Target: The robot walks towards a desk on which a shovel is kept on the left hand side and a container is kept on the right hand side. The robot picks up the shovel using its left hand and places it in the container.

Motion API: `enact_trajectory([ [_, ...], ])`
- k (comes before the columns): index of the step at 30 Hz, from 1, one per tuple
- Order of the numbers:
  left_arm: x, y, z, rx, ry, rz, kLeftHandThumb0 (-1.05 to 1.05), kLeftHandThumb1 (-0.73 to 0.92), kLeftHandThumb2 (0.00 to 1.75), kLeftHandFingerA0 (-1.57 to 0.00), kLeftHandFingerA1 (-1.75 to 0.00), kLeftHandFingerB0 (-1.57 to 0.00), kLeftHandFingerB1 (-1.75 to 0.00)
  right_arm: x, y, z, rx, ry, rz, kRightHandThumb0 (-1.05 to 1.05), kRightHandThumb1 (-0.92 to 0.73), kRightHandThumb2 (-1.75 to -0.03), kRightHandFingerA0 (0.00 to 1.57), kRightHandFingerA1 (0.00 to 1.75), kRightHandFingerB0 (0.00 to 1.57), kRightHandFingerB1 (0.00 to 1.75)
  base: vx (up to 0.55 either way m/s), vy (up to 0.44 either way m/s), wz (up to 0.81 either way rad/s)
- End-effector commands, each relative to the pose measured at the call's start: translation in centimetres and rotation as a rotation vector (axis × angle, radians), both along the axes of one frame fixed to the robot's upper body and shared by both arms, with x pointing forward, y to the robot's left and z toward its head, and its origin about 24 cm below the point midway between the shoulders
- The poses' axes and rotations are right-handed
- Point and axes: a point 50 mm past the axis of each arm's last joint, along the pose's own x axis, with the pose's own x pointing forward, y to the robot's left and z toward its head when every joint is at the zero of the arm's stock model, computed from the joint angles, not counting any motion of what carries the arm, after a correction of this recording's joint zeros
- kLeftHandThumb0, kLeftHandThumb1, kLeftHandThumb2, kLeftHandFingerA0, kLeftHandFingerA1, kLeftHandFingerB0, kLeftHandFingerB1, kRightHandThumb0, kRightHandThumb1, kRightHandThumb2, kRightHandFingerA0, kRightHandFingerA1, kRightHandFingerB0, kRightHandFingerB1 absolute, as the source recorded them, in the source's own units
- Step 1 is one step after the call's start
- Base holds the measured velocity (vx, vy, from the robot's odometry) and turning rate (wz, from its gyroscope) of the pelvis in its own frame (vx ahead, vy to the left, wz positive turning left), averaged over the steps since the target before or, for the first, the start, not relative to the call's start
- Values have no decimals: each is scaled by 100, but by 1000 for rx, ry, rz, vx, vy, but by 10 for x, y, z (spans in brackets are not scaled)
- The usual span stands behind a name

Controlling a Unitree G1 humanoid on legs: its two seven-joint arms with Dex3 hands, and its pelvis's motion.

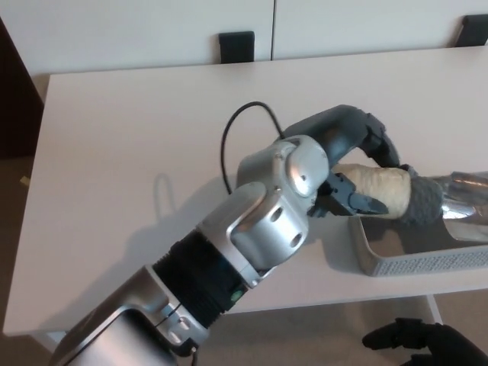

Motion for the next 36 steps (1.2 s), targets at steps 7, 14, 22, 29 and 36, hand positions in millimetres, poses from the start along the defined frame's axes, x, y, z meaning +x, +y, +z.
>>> enact_trajectory([
  [7,-9,-22,1,10,-27,-42,-21,69,61,-120,-89,-87,-58,1,-6,4,-29,6,31,-36,-58,-61,65,74,53,64,0,0,0],
  [14,-19,-34,-2,84,129,-173,-84,56,94,-4,-37,-6,-14,4,-3,6,-59,-5,69,-33,-58,-61,66,74,51,63,0,0,0],
  [22,-20,-32,-2,126,103,-204,-102,68,106,0,-6,0,0,6,-4,8,-64,4,79,-32,-59,-59,66,74,49,61,0,0,0],
  [29,-16,-25,38,35,-42,-227,-104,68,112,0,-4,0,0,6,-3,8,-63,15,89,-31,-59,-59,63,74,46,61,0,0,0],
  [36,-42,-3,137,-111,-391,-342,-98,70,110,0,-5,0,-5,1,-7,4,-78,35,103,-34,-59,-57,63,73,46,59,0,0,0],
])
